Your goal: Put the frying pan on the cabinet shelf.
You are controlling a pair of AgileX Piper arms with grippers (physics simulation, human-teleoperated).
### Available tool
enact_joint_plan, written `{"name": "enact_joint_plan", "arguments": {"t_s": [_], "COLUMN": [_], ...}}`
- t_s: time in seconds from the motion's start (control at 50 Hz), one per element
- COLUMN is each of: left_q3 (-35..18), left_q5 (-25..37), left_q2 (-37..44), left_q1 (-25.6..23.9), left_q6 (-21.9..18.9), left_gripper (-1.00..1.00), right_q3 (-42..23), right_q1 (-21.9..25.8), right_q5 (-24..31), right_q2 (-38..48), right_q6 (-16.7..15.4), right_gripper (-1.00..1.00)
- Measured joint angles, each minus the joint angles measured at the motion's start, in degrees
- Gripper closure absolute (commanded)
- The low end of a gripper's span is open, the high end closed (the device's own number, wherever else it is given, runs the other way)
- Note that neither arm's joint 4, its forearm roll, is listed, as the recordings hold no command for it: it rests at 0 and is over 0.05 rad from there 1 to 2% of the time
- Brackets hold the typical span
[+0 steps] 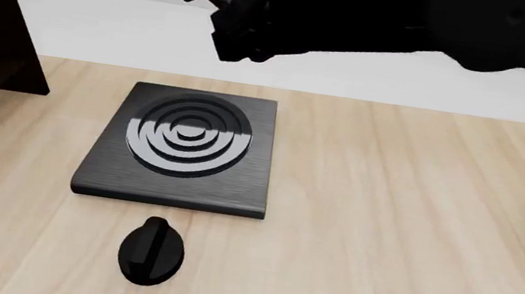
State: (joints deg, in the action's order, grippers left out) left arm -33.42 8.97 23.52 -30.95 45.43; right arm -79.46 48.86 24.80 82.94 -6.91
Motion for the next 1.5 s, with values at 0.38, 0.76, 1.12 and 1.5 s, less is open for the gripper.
{"name": "enact_joint_plan", "arguments": {"t_s": [0.38,0.76,1.12,1.5], "left_q3": [0.0,0.6,1.0,1.0], "left_q5": [0.1,-0.2,-0.6,-0.5], "left_q2": [-0.5,-0.6,-0.4,-0.3], "left_q1": [-1.0,-1.0,-1.0,-1.2], "left_q6": [1.0,1.4,1.3,1.4], "left_gripper": [-1.0,-1.0,-1.0,-1.0], "right_q3": [0.1,0.5,0.3,-1.8], "right_q1": [4.2,8.3,10.9,12.9], "right_q5": [-3.4,-5.5,-6.2,-6.2], "right_q2": [2.5,3.4,3.4,4.2], "right_q6": [0.9,0.8,1.4,2.0], "right_gripper": [1.0,1.0,1.0,1.0]}}
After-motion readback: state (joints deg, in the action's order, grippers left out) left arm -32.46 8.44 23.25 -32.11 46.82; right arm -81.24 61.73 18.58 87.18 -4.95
